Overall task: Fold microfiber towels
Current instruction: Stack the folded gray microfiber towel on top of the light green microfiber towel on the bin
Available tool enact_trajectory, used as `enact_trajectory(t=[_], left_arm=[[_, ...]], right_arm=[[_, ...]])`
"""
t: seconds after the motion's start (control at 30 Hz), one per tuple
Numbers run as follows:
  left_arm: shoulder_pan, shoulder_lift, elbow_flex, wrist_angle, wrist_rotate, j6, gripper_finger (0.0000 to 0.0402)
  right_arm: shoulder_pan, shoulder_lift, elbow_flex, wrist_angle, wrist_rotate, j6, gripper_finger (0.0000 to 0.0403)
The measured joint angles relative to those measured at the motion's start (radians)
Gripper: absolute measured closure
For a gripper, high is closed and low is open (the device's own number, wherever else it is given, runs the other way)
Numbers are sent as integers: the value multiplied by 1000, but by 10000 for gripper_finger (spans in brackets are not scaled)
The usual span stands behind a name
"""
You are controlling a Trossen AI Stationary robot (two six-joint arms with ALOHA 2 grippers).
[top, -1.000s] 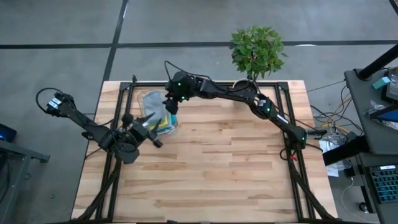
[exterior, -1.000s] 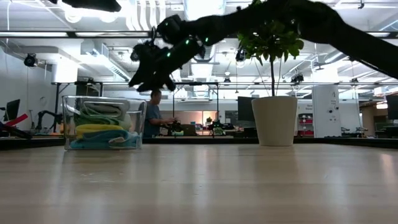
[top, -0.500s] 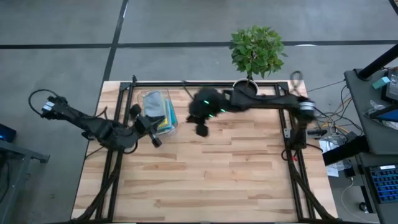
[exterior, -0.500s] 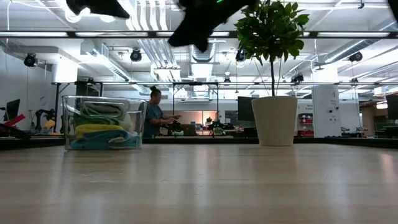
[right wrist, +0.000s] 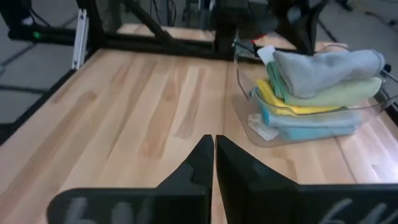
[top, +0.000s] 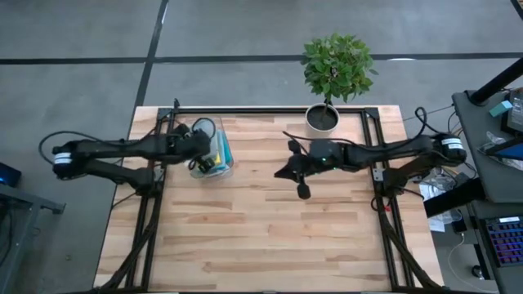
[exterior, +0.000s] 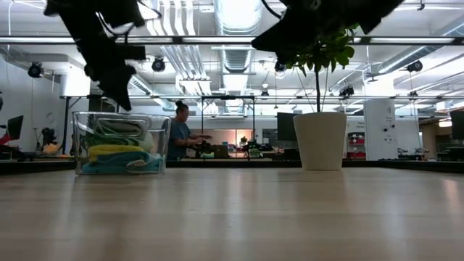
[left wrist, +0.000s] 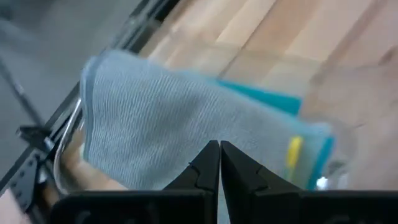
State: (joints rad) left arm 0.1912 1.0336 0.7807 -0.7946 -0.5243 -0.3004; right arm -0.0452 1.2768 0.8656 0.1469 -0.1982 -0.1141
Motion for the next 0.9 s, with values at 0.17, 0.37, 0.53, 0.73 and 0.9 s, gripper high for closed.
enact_trajectory(t=[0.17, 0.37, 0.53, 0.73, 0.9], left_arm=[[25, 126, 0, -55, 8, -20, 401], [23, 264, 5, -72, 17, -114, 401], [23, 322, 9, -86, 4, -138, 401], [23, 291, 57, -86, 60, -138, 401], [24, 227, 99, -88, 51, -95, 401]], right_arm=[[-1, -19, -91, 105, 0, 39, 394], [1, -12, -104, 90, 0, 45, 394], [2, -15, -104, 74, -2, 26, 394], [2, -15, -104, 59, -3, 7, 394], [1, -15, -105, 30, -3, -18, 394]])
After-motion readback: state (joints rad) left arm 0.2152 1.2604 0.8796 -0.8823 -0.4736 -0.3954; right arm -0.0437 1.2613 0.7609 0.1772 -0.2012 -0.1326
